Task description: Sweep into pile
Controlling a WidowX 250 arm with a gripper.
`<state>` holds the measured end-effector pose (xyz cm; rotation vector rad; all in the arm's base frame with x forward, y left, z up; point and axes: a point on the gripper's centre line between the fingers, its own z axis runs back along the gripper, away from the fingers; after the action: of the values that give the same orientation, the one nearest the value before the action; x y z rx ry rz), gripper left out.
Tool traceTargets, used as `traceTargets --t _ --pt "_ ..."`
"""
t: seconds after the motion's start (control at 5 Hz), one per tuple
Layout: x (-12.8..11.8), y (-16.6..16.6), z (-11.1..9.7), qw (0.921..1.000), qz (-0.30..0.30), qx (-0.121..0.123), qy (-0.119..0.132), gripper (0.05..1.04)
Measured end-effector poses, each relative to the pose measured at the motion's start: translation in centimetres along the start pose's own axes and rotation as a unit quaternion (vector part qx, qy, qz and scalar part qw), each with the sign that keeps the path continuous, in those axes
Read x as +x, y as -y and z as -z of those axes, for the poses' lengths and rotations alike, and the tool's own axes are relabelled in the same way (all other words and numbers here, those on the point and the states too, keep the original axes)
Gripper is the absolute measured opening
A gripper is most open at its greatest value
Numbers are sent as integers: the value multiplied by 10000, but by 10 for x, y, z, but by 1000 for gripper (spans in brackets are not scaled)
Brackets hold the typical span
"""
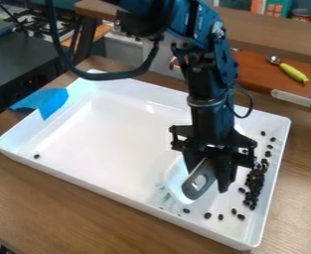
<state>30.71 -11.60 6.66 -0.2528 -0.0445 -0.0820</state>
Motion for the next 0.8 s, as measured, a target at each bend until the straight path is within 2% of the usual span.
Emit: traceTargets --t 0.4,0.6,0.8 --pt "3 12 4 9986 29 -536 -37 490" --pt "6 8 0 9946 39 -1040 61 490" --pt "4 3 -3 9900 72 -1403 123 490"
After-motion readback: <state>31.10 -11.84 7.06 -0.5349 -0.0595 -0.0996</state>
